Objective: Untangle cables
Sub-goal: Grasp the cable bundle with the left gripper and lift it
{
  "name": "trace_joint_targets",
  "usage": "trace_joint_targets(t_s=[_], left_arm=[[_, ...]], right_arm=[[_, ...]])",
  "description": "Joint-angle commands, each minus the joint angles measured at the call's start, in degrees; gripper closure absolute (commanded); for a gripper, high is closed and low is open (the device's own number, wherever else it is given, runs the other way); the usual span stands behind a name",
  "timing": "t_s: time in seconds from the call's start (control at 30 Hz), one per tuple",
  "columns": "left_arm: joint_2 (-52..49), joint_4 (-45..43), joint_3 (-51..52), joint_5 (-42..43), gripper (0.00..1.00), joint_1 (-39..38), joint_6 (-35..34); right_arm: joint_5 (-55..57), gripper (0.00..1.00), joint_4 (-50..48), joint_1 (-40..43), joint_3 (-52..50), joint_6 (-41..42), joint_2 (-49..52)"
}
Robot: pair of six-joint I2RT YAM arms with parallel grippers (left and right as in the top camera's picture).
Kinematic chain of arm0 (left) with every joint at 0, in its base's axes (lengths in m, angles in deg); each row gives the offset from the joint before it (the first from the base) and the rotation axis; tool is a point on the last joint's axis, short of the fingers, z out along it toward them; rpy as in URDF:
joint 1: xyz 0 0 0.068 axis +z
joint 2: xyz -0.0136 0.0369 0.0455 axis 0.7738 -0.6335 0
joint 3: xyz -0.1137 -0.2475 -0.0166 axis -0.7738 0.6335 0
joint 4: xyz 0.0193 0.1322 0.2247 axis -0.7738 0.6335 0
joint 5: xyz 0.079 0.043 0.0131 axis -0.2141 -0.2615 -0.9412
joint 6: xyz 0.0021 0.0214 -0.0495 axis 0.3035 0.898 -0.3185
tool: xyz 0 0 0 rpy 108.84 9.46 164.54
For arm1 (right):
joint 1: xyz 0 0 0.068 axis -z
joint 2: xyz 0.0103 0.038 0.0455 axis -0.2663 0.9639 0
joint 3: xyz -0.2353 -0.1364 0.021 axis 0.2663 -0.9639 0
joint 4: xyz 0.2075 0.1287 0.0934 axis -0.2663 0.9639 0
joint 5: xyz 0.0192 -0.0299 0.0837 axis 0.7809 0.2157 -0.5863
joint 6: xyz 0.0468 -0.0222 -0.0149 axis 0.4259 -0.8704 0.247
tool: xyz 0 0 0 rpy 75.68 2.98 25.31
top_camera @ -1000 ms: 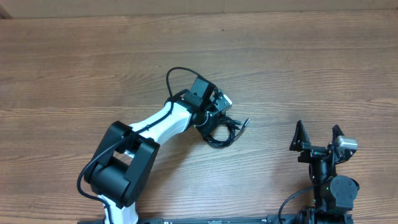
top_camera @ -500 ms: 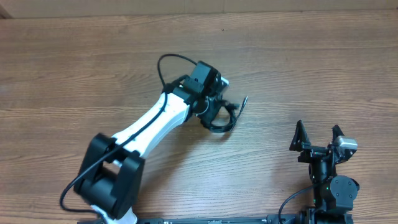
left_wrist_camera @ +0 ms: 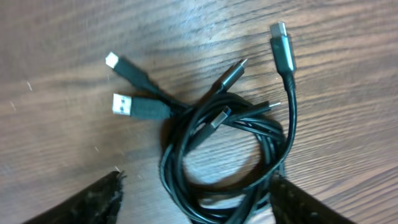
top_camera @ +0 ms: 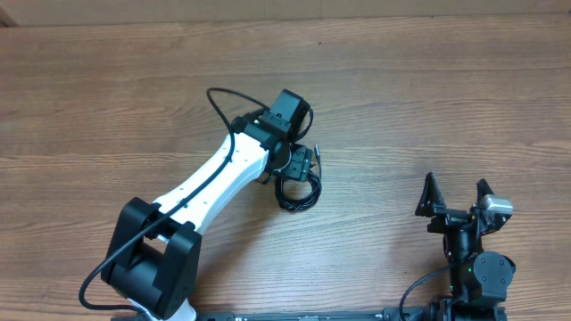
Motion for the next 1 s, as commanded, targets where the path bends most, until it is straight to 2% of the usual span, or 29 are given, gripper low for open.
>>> trace_joint_targets(t_s=[0.0,0.07,0.13,0.23,0.33,0.43,0.6,0.63,0.8,0.9,0.97], left_arm=[[0.2,-0.4,-0.5,-1.9,0.22,0.3,20.1],[0.0,-0.9,-0.5,-1.9,0.27,0.3,24.3],[-0.1,-0.9,-0.4,-1.7,0.3,0.3,24.7],[-0.1,-1.0,0.7,-0.9,0.47,0.3,24.6],[-0.1,-2.0,3.1,-0.8,0.48,0.4,24.6],[-0.1,-4.1,5.5,-0.8,0.49,0.7,20.8],[-0.1,-8.0,9.4,-0.9,0.66,0.7,15.5],[-0.1,-9.4,10.3,-1.4,0.73,0.7,13.8],[-0.1,-14.6,13.7,-2.7,0.74,0.7,8.5],[-0.1,-17.9,16.3,-2.8,0.67,0.6,7.5],[-0.1,-19.0,17.3,-2.7,0.78,0.6,7.0]], right_arm=[[0.3,0.0,-0.3,0.0,-0.6,0.2,-0.5],[0.3,0.0,-0.3,0.0,-0.6,0.2,-0.5],[0.3,0.0,-0.3,0.0,-0.6,0.2,-0.5],[0.3,0.0,-0.4,0.0,-0.6,0.2,-0.5],[0.3,0.0,-0.3,0.0,-0.6,0.2,-0.5],[0.3,0.0,-0.3,0.0,-0.6,0.2,-0.5],[0.3,0.0,-0.3,0.0,-0.6,0.2,-0.5],[0.3,0.0,-0.3,0.0,-0.6,0.2,-0.5],[0.3,0.0,-0.3,0.0,-0.6,0.2,-0.5],[0.3,0.0,-0.3,0.0,-0.6,0.2,-0.5],[0.3,0.0,-0.3,0.0,-0.6,0.2,-0.5]])
